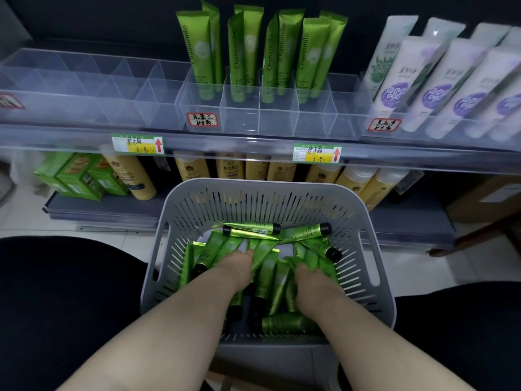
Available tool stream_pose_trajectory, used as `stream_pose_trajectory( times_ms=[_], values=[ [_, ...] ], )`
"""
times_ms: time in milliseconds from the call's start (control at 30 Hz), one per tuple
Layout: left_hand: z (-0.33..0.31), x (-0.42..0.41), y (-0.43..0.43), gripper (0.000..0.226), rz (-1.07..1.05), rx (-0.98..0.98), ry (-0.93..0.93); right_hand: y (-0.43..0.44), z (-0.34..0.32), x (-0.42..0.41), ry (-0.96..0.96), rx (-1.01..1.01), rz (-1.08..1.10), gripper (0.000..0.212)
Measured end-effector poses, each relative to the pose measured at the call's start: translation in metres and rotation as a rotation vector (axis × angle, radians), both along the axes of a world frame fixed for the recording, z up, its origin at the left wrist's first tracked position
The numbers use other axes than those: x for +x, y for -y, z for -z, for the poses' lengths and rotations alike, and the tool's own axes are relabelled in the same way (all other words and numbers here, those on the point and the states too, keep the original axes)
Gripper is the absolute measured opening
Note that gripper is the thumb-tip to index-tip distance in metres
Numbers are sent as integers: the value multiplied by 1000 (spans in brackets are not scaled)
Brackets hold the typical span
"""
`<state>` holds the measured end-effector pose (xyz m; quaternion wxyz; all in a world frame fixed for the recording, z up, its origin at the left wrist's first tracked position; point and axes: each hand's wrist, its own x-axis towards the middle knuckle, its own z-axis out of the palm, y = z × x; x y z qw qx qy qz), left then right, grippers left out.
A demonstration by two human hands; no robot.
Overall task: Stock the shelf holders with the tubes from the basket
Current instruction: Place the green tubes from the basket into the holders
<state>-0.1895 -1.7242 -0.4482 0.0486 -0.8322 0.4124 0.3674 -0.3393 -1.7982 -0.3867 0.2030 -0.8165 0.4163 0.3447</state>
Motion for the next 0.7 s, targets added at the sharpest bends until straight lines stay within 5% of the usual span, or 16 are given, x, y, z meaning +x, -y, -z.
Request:
stream_pose_trajectory(
  times_ms=[133,233,300,367,500,600,700],
  values=[
    [-5,1,-8,38,-88,47,-153,8,-2,-2,33,31,238,64],
    [-9,3,-13,17,-353,49,-437,13,-1,-3,28,91,309,81],
    [-15,4,-15,9,-545,13,-612,15,4,-2,36,119,341,69],
    [-21,6,-15,9,-661,-54,-707,16,5,0,115,131,382,42],
    [-36,9,-13,13,-783,-200,-824,16,3,6,324,157,564,69],
    [-45,6,-11,3,-834,-325,-832,16,0,10,497,215,715,63],
    [-47,6,-9,32,-927,-436,-825,15,-3,11,627,221,768,47]
  ],
)
